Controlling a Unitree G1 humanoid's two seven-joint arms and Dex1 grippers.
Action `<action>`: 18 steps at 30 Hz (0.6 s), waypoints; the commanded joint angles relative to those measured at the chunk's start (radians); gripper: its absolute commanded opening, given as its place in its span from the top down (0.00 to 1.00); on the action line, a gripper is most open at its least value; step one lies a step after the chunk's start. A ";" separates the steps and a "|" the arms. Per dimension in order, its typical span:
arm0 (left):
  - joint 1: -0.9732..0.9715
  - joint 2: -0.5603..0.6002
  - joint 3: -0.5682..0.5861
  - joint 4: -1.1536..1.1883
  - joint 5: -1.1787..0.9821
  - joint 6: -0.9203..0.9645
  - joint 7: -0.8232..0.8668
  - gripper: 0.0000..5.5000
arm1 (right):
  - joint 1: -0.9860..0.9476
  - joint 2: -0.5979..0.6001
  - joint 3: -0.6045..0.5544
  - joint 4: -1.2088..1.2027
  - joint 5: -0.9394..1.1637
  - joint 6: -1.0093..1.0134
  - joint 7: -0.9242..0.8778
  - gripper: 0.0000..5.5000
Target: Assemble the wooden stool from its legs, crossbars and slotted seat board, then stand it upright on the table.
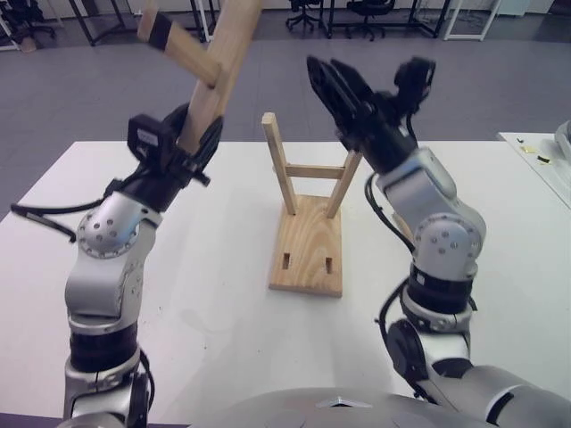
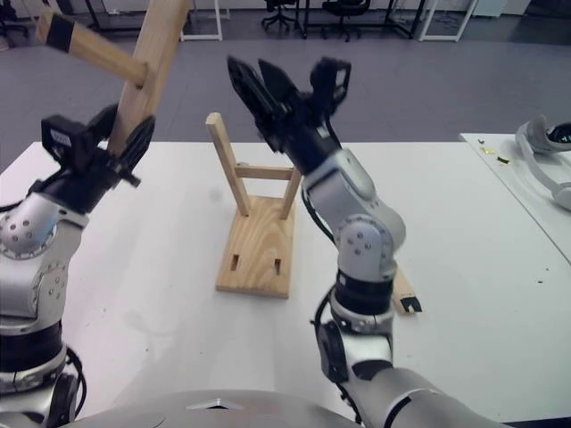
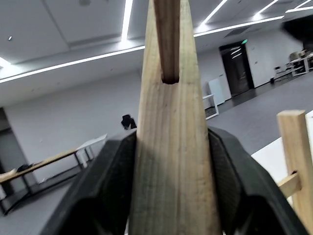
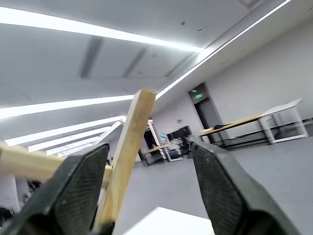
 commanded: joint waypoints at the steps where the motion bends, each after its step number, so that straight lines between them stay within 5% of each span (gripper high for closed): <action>1: -0.031 -0.018 -0.076 -0.041 -0.036 0.012 -0.036 0.63 | -0.113 0.009 -0.088 0.063 0.171 0.033 -0.102 0.44; 6: 0.031 -0.025 -0.139 -0.082 -0.051 0.023 -0.066 0.63 | -0.144 -0.051 -0.117 0.060 0.292 0.054 -0.152 0.44; 15: 0.033 -0.030 -0.133 -0.079 -0.102 0.049 -0.070 0.63 | -0.088 -0.136 -0.101 0.017 0.341 0.052 -0.205 0.76; 18: 0.030 -0.025 -0.120 -0.070 -0.130 0.071 -0.078 0.63 | -0.075 -0.159 -0.097 0.007 0.352 0.052 -0.214 0.80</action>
